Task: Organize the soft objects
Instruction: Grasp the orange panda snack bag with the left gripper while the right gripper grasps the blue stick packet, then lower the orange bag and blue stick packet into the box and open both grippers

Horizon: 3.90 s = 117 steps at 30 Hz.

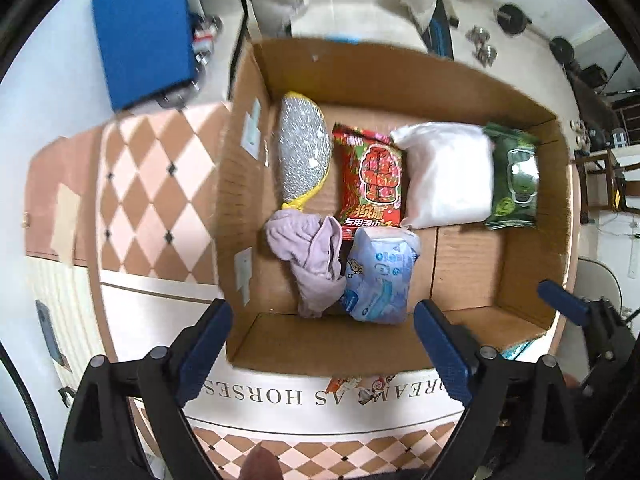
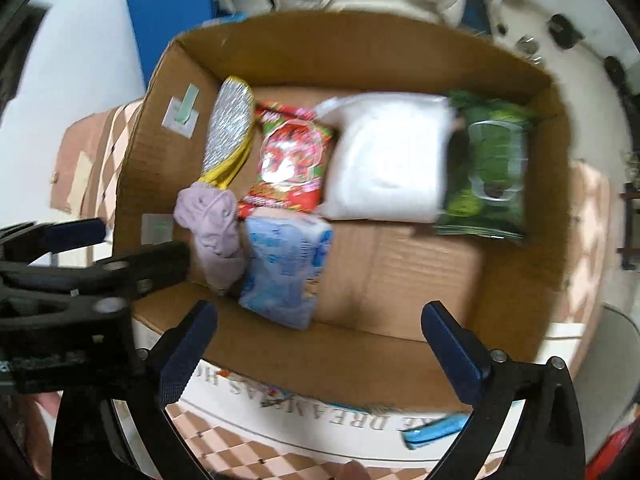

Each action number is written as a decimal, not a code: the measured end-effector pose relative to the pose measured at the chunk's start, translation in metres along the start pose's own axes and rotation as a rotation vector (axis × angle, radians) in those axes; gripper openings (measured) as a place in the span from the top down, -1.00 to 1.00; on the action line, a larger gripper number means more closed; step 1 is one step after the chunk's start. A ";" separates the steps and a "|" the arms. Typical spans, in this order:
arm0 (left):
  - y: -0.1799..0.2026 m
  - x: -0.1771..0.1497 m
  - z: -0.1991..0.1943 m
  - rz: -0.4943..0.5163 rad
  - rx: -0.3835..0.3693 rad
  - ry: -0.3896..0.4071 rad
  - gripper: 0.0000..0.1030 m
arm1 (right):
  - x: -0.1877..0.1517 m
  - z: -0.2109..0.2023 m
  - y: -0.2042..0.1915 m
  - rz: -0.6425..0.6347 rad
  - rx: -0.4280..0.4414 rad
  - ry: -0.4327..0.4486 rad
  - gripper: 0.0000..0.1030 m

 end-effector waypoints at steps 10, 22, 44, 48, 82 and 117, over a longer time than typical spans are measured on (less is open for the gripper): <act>0.010 -0.038 -0.051 -0.015 0.133 0.224 -0.80 | -0.024 -0.060 0.027 0.057 -0.064 0.193 -1.00; 0.027 -0.065 -0.094 -0.012 0.170 0.366 -0.80 | -0.067 -0.125 0.035 0.059 -0.055 0.334 -1.00; 0.041 -0.111 0.130 -0.344 -0.197 -0.050 -0.53 | -0.140 0.006 0.205 0.484 -0.065 0.071 -1.00; 0.050 -0.110 0.155 -0.350 -0.195 -0.081 -0.14 | -0.145 0.030 0.224 0.533 -0.070 0.032 -1.00; 0.067 -0.225 0.127 -0.335 -0.372 -0.151 -0.34 | -0.215 0.120 0.187 0.266 -0.087 -0.239 0.15; 0.090 -0.004 -0.021 -0.169 -0.340 0.108 0.31 | -0.092 -0.083 0.119 0.296 0.234 0.192 0.71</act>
Point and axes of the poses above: each gripper's, at about its wrist camera, not at the fingertips, and z roughly the way its jaws point, y to its right, x to its top, the point moved 8 cm from there along z, roughly the way its jaws point, and after that the axes turned 11 degrees about z, right-handed, at the moved point
